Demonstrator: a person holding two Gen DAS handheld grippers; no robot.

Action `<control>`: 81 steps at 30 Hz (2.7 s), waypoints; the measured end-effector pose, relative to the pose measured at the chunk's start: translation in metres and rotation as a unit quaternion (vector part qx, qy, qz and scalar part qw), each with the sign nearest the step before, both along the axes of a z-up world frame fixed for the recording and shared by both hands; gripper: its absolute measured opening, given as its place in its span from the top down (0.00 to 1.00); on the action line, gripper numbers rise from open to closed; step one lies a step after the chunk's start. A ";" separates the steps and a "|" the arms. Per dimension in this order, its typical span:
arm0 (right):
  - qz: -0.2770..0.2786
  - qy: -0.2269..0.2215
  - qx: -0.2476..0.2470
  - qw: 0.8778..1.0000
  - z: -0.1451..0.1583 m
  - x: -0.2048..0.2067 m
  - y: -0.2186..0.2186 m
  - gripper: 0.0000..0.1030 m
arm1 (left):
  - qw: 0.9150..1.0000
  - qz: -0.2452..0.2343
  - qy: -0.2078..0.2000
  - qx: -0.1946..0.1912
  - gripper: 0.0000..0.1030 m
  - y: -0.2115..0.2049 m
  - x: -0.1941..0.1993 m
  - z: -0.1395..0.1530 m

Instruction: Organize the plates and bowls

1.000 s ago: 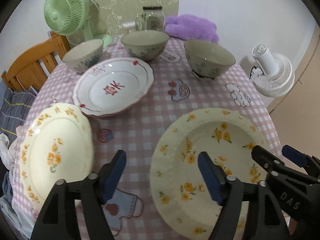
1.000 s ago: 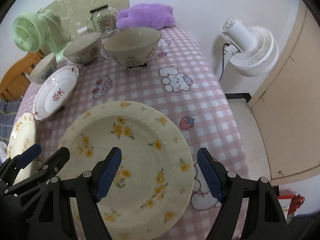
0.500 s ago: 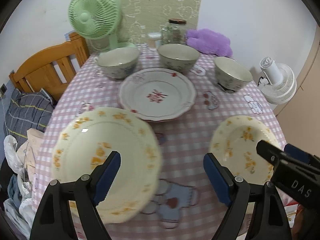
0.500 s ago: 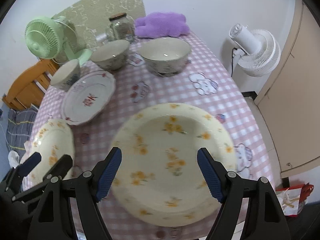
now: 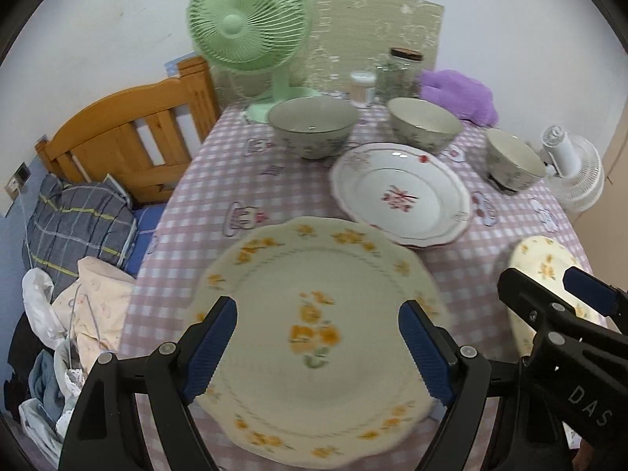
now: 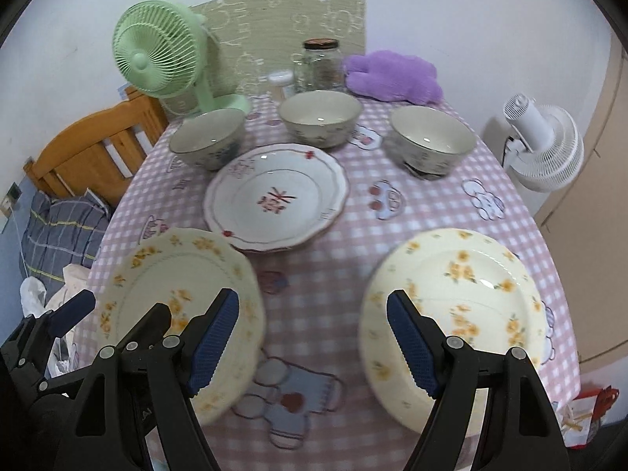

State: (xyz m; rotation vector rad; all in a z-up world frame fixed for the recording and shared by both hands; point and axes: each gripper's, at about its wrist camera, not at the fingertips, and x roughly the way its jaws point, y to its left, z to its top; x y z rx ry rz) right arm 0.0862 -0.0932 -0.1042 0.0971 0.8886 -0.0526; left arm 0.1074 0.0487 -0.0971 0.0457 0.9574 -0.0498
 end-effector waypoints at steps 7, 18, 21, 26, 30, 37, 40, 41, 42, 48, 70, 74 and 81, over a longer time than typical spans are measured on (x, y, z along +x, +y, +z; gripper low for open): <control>0.009 0.012 0.002 1.000 -0.017 0.017 0.037 0.22 | 1.000 0.024 0.012 0.014 0.19 0.039 0.011 -0.019; 0.008 0.065 -0.014 0.998 -0.063 0.041 0.062 0.39 | 0.998 0.050 0.049 -0.001 0.31 0.072 0.032 -0.059; 0.003 0.078 -0.020 0.997 -0.073 0.047 0.063 0.42 | 0.997 0.041 0.062 -0.008 0.40 0.075 0.038 -0.067; 0.003 0.086 -0.021 0.996 -0.081 0.055 0.064 0.48 | 0.997 0.040 0.061 0.001 0.41 0.072 0.043 -0.072; 0.004 0.086 -0.028 0.996 -0.084 0.057 0.066 0.48 | 0.997 0.038 0.061 0.006 0.41 0.071 0.044 -0.074; 0.002 0.091 -0.037 0.995 -0.090 0.063 0.069 0.48 | 0.998 0.032 0.061 -0.001 0.39 0.073 0.049 -0.078; 0.000 0.088 -0.038 0.995 -0.090 0.063 0.069 0.48 | 0.998 0.023 0.065 -0.008 0.34 0.071 0.051 -0.079; -0.001 0.088 -0.039 0.995 -0.090 0.064 0.069 0.48 | 0.998 0.021 0.066 -0.007 0.34 0.071 0.051 -0.079; -0.002 0.089 -0.040 0.995 -0.090 0.064 0.069 0.48 | 0.998 0.019 0.067 -0.007 0.34 0.071 0.051 -0.079; -0.010 0.100 -0.040 0.994 -0.089 0.061 0.069 0.47 | 0.997 0.010 0.076 -0.007 0.34 0.068 0.047 -0.078; -0.005 0.119 -0.035 0.992 -0.092 0.048 0.053 0.39 | 0.995 -0.034 0.089 -0.006 0.25 0.045 0.037 -0.080; -0.008 0.120 -0.042 0.992 -0.090 0.048 0.052 0.39 | 0.994 -0.028 0.101 -0.018 0.25 0.043 0.037 -0.080; -0.010 0.131 -0.043 0.990 -0.088 0.042 0.040 0.39 | 0.994 -0.027 0.104 -0.026 0.25 0.032 0.032 -0.074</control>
